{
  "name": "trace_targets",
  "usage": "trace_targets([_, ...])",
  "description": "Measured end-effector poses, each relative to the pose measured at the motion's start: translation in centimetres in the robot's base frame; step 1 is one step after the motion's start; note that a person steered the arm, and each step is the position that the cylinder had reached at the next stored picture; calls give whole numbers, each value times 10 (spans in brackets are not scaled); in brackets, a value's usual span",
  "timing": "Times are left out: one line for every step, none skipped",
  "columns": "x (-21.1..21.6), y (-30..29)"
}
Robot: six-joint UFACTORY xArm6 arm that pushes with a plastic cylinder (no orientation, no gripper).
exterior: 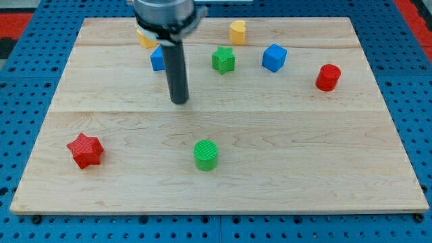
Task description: Move your arm towards the green circle
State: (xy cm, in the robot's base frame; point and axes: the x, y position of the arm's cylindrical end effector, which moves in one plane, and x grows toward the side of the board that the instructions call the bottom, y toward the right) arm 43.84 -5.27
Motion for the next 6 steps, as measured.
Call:
trace_targets([27, 72])
trace_targets([89, 100])
trace_targets([146, 90])
trace_targets([139, 0])
trace_targets([104, -18])
trace_targets([139, 30])
